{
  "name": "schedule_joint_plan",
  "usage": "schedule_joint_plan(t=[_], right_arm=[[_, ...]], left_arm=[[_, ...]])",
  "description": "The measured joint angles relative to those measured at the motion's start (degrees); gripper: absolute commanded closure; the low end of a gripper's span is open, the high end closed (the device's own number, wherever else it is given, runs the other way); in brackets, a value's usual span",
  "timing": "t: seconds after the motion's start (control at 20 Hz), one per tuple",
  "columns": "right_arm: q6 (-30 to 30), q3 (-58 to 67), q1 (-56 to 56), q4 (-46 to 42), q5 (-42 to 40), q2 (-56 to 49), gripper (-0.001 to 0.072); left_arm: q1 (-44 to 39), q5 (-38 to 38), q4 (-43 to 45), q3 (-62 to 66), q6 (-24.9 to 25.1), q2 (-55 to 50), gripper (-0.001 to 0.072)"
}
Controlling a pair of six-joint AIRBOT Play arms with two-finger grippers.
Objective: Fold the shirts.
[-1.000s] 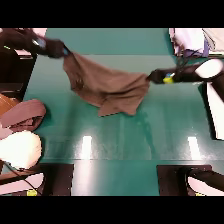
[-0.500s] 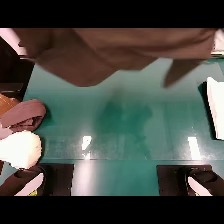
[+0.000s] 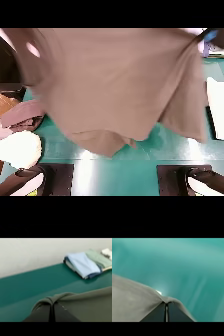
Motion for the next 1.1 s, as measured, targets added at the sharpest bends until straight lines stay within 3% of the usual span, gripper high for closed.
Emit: schedule_joint_plan(t=[0.2,0.35,0.4,0.45,0.5,0.55,0.6,0.85,1.1], right_arm=[[-2.1,-9.7,0.4,2.7,0.3,-12.4,0.0697],[-4.2,-13.0,-0.6,3.4,-4.8,-21.4,0.0693],[-4.5,-12.7,-0.9,3.7,-6.0,-23.8,0.0651],[-4.9,-11.8,-1.4,3.9,-7.1,-26.3,0.0422],[-5.1,-10.4,-1.9,4.3,-7.5,-28.1,0.0279],[-5.5,-8.7,-2.7,5.0,-8.0,-29.6,0.0279],[-5.7,-7.0,-3.5,6.1,-8.1,-30.7,0.0279],[-9.2,-3.1,-8.6,14.9,-5.1,-28.3,0.0280],[-10.7,-13.1,-11.5,18.2,-4.9,-16.6,0.0281]], left_arm=[[0.0,-6.3,0.8,-10.1,-0.4,-12.5,0.0684],[0.0,-4.8,1.2,-14.7,0.2,-22.9,0.0683],[0.0,-3.5,1.6,-15.5,0.3,-25.7,0.0681],[0.0,-2.0,1.7,-16.0,0.4,-27.8,0.0466],[0.1,-0.7,1.9,-16.4,0.4,-29.4,0.0121],[0.4,0.2,2.1,-16.4,0.4,-30.5,0.0067],[0.9,0.5,2.1,-16.0,0.3,-31.3,0.0101],[5.4,-8.1,1.7,-14.7,-1.2,-30.5,0.0103],[6.2,-9.3,2.1,-32.8,-1.7,-18.6,0.0104]])
